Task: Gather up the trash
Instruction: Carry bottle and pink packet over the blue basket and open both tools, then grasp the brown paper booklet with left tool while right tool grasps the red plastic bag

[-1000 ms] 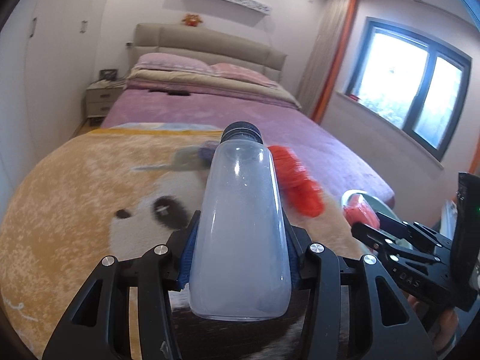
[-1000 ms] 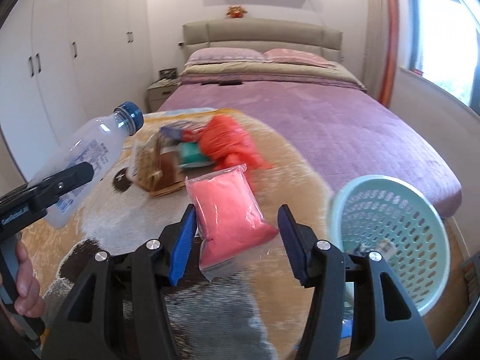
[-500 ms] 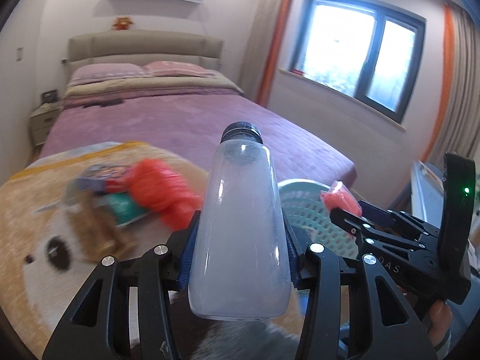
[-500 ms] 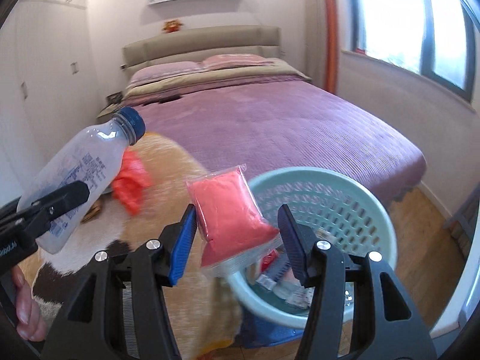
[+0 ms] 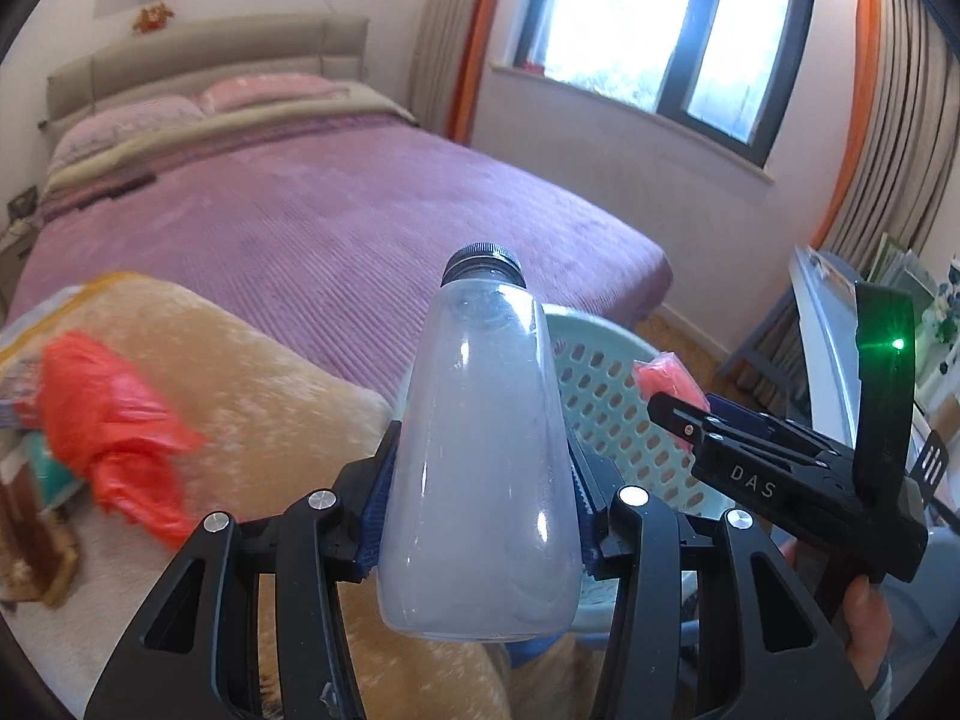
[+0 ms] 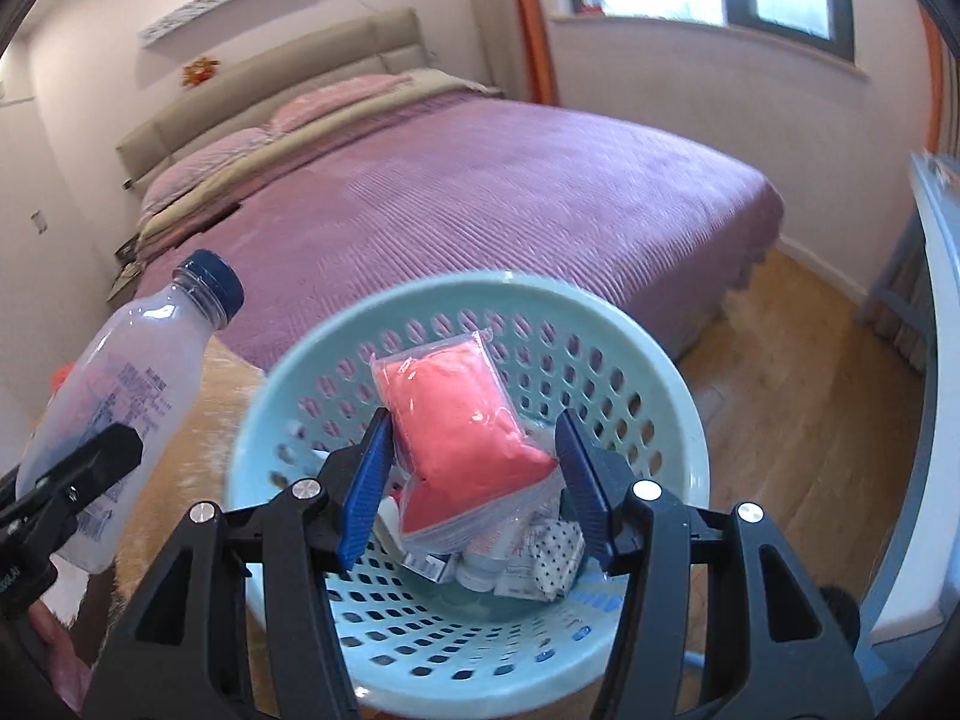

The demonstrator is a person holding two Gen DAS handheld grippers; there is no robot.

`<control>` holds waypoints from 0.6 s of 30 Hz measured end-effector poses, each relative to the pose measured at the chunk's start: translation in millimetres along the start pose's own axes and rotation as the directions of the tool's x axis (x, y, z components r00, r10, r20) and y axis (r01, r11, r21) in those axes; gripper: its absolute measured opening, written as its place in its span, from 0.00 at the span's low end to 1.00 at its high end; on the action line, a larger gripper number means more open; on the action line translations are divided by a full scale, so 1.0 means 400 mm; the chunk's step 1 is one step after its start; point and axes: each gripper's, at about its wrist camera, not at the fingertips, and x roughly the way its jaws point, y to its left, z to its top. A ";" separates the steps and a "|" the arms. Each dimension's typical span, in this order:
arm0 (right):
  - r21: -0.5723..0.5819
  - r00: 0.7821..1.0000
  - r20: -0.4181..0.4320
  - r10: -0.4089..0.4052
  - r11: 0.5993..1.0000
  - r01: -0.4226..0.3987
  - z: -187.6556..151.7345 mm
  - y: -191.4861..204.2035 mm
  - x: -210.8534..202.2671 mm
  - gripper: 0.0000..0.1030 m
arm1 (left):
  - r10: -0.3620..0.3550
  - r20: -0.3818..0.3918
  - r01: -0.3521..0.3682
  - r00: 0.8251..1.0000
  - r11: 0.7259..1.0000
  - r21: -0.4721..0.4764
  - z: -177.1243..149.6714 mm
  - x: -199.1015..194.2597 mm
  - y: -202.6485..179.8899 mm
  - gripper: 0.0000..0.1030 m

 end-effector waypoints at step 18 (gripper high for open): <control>0.084 0.999 -0.049 -0.006 0.996 0.010 -0.037 -0.033 0.005 0.67 | -0.080 0.031 0.081 0.996 0.996 -0.039 -0.017 -0.024 0.011 0.67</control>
